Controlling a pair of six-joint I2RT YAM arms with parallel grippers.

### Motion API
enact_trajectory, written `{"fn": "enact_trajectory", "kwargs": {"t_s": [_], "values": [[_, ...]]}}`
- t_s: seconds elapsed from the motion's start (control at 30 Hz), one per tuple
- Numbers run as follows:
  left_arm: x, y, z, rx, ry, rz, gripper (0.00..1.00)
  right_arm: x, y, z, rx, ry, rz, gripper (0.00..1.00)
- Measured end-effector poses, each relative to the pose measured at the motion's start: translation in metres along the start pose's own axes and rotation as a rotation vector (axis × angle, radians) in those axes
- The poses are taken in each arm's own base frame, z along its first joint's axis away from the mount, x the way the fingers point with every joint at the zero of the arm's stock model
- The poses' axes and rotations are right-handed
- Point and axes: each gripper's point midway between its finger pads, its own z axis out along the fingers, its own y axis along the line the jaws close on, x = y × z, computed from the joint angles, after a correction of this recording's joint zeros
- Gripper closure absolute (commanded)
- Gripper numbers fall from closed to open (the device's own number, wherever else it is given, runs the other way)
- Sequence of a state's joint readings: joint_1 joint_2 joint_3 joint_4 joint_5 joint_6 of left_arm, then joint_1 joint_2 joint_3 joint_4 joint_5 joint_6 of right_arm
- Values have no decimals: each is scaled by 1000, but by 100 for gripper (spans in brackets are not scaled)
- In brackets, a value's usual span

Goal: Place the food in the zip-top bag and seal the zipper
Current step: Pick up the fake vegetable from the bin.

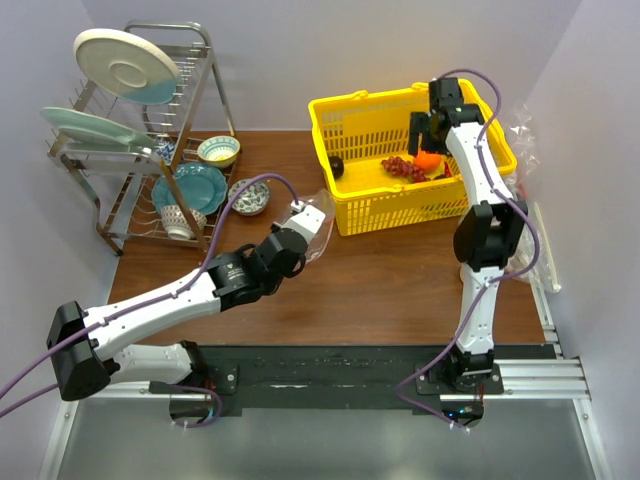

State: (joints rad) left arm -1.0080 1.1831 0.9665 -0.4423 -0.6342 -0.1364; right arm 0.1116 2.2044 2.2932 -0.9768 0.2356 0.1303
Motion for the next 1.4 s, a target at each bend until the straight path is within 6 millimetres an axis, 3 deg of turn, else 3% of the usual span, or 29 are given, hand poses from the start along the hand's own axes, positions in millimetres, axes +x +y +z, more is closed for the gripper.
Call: {"fn": "enact_trajectory", "kwargs": {"t_s": [0.2,0.43,0.63,0.83,0.9,0.97,1.13,1.4], "values": [[-4,-10,0,55,-12,-9,100,55,-6,59,5,200,-62,13],[-2,-18,1,93,-14,-3,100,86,12,85,-74,294,-148,13],[-2,-21,1,112,-18,8,100,109,16,109,-73,350,-176,17],[-6,-22,1,118,-31,1,100,106,12,112,-42,337,-192,43],[-6,-21,1,119,-33,0,100,105,12,113,-40,335,-192,62],[-6,-21,1,119,-33,1,100,104,12,112,-39,329,-197,72],[-6,-21,0,120,-33,1,100,86,9,103,-34,262,-198,92],[-3,-21,1,120,-29,4,100,46,12,54,-90,143,-164,98]]}}
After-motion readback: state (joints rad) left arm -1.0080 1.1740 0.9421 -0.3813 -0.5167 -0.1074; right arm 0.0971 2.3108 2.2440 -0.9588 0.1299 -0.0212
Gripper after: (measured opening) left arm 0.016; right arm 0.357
